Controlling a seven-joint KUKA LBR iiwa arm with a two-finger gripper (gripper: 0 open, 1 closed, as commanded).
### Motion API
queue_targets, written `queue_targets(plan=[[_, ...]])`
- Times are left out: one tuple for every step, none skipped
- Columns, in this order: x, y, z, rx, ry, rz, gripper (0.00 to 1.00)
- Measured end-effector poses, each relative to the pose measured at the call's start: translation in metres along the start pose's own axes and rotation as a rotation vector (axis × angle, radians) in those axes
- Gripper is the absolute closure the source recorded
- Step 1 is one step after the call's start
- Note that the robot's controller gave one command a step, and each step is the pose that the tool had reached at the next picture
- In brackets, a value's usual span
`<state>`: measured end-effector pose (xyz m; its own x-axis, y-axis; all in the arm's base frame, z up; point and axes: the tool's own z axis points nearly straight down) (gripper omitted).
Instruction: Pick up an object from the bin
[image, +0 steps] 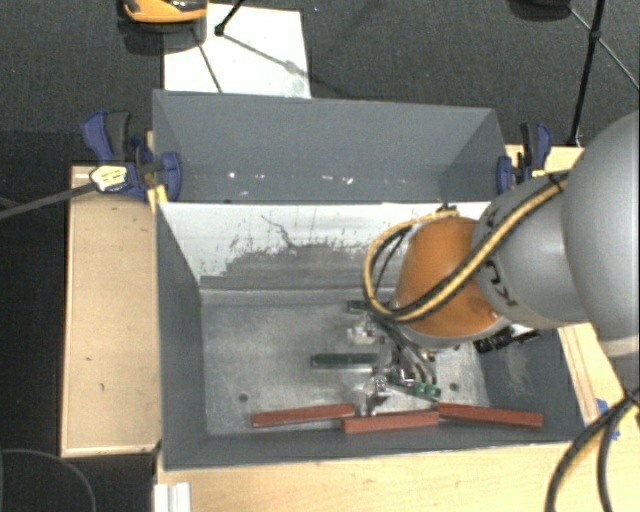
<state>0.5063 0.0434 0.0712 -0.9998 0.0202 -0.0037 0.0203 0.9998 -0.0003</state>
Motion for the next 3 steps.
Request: queue_targets(plan=[[0.0165, -0.0145, -0.0033, -0.005, -0.010, -0.095, 1.00], [0.0165, -0.0145, -0.0033, -0.005, -0.010, -0.095, 1.00], [0.0176, -0.0146, -0.0065, -0.004, -0.004, -0.096, 1.00]])
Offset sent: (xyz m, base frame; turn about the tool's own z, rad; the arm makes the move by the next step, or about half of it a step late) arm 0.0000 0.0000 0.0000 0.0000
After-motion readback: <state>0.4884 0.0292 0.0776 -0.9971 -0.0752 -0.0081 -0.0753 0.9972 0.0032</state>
